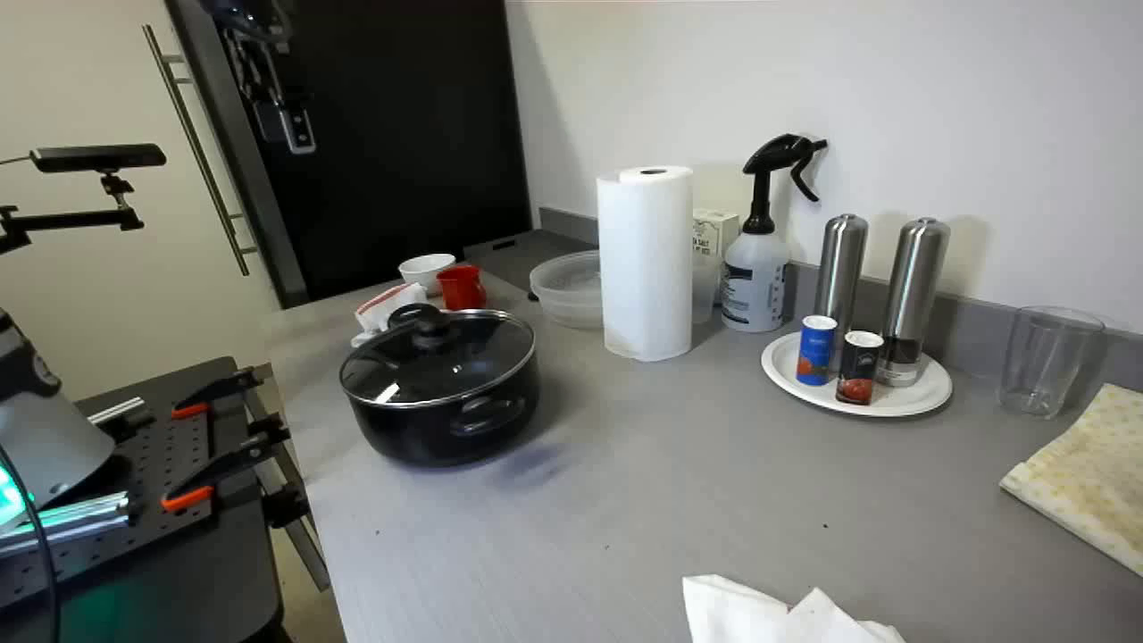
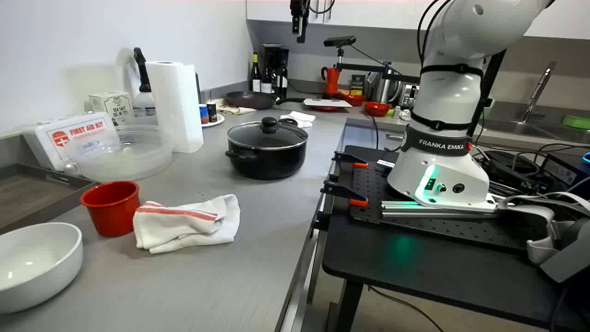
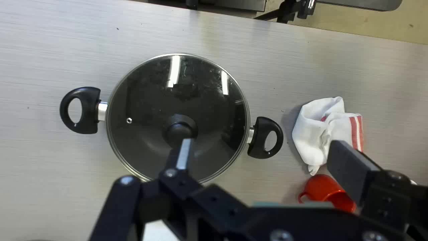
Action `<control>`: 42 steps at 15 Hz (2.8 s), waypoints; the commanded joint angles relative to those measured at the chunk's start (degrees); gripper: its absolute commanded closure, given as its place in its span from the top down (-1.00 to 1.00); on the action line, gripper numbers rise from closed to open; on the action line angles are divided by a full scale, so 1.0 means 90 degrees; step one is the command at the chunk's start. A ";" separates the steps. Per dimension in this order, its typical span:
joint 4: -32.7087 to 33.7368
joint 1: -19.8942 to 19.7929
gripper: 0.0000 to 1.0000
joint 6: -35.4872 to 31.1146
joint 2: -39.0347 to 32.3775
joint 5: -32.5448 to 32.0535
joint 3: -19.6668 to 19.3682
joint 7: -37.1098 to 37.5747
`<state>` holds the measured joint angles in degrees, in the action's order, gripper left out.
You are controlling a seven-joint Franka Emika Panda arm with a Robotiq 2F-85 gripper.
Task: Remove the glass lid from the black pot.
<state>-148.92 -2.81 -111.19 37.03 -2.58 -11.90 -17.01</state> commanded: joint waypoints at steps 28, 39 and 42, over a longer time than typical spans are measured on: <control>0.0945 -0.0207 1.00 -0.1361 -0.2318 -0.0023 0.0039 0.0162; 0.1773 -0.0566 1.00 -0.1959 -0.4396 0.0289 0.0076 -0.0031; 0.1679 -0.0661 1.00 -0.2151 -0.4648 0.0425 0.0101 -0.0184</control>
<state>-134.22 -7.43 -128.87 -2.38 -1.12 -11.76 -16.30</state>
